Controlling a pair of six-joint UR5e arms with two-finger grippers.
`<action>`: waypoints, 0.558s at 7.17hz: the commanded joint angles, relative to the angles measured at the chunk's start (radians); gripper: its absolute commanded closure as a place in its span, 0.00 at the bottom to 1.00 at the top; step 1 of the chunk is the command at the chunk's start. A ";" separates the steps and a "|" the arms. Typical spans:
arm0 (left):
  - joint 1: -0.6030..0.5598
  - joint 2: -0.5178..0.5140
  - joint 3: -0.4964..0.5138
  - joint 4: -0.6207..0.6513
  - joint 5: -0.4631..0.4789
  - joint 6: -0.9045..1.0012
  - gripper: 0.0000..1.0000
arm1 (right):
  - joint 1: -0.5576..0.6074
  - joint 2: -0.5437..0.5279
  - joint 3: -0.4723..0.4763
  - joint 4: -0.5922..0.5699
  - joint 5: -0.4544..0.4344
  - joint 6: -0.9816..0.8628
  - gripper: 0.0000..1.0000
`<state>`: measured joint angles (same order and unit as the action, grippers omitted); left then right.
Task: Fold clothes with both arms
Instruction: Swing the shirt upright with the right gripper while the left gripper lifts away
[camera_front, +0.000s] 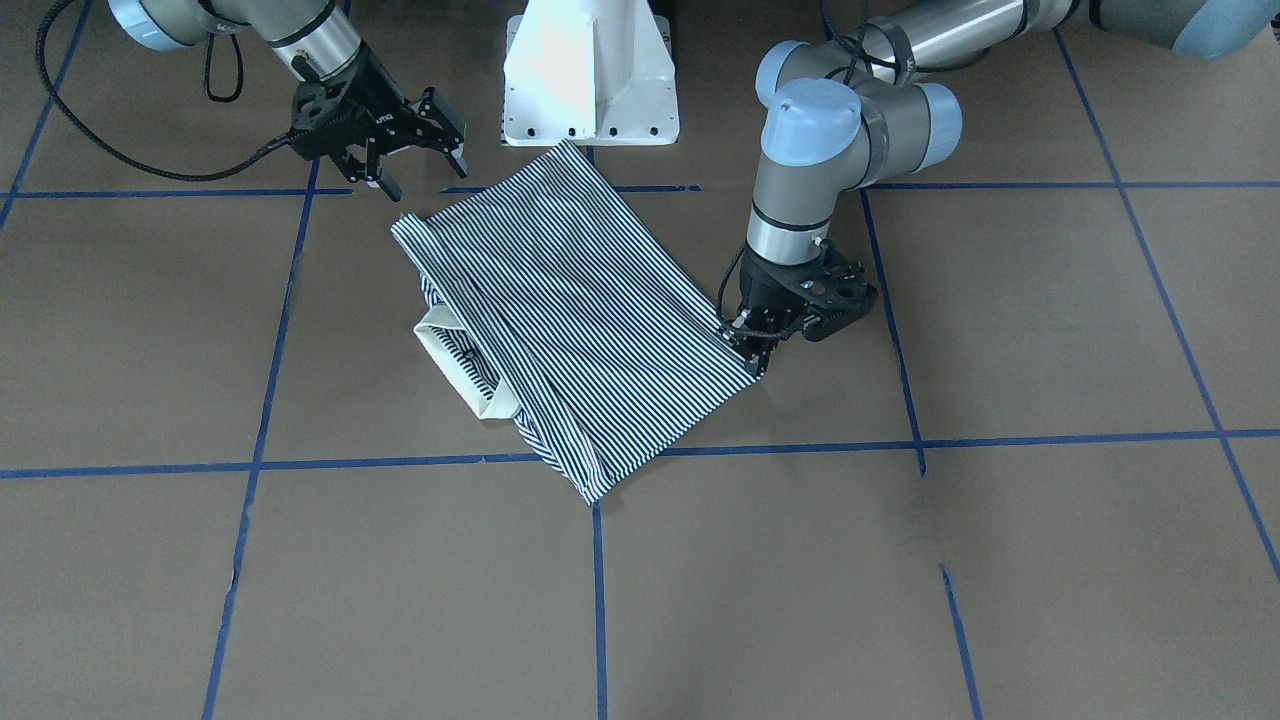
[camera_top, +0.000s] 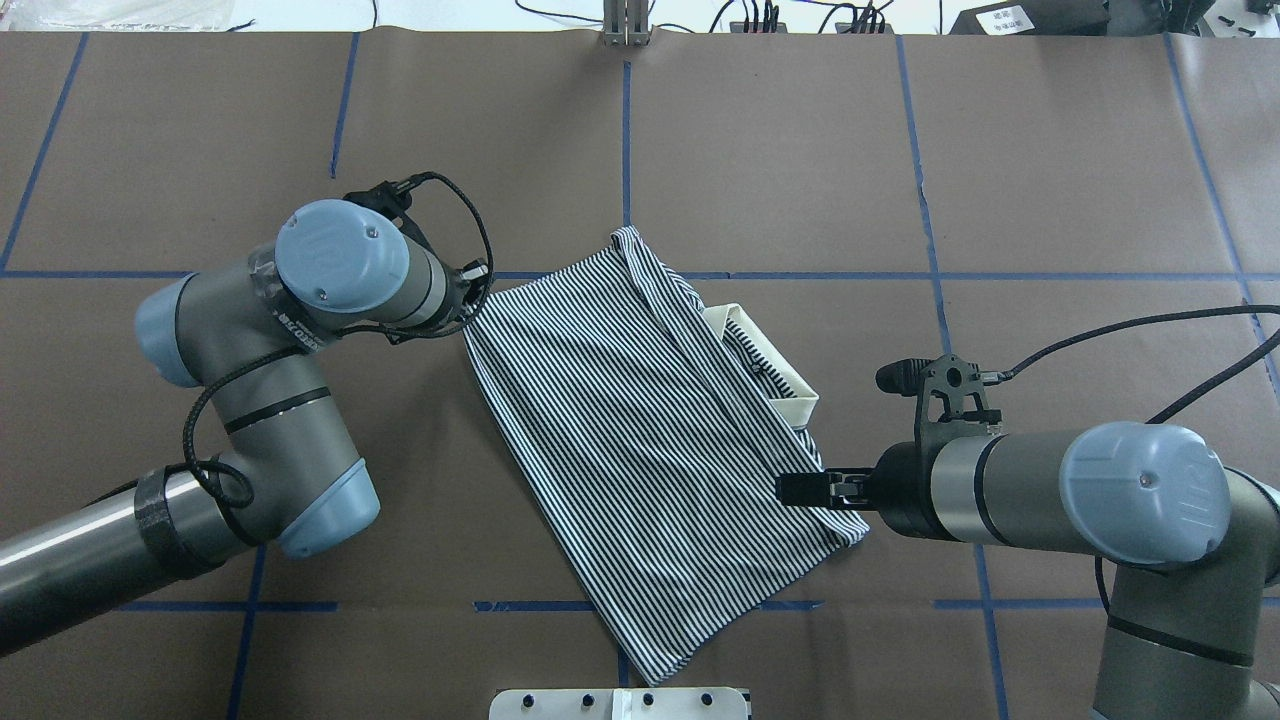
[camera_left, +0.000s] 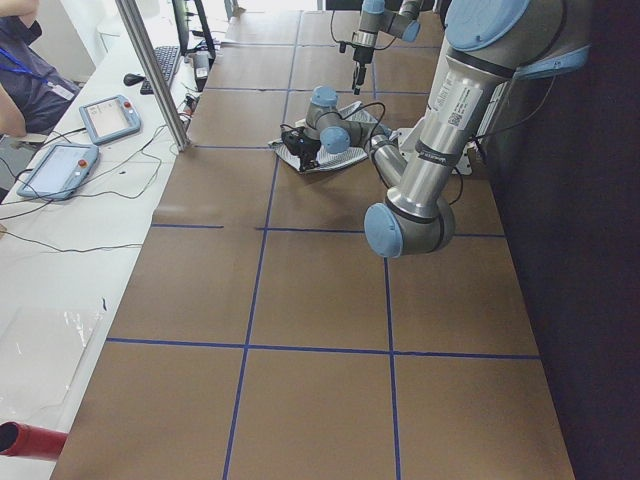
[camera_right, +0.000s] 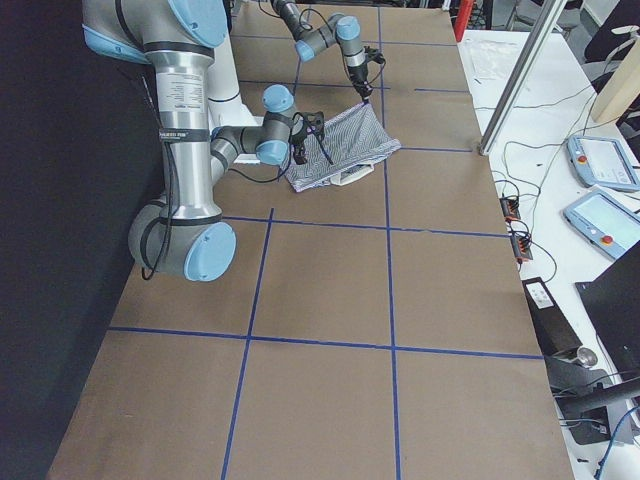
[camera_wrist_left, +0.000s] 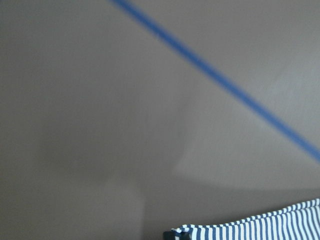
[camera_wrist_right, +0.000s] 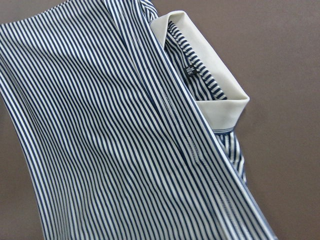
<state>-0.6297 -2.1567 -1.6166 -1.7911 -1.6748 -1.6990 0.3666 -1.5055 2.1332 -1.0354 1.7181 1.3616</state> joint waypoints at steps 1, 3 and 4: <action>-0.067 -0.183 0.305 -0.165 0.041 0.091 1.00 | 0.008 -0.001 -0.001 -0.002 -0.005 0.001 0.00; -0.093 -0.264 0.476 -0.371 0.131 0.182 1.00 | 0.021 -0.001 0.004 0.000 -0.003 0.001 0.00; -0.108 -0.278 0.522 -0.404 0.133 0.196 1.00 | 0.020 -0.001 0.002 0.000 -0.003 0.001 0.00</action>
<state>-0.7179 -2.4041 -1.1676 -2.1311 -1.5632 -1.5322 0.3846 -1.5063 2.1348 -1.0359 1.7145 1.3622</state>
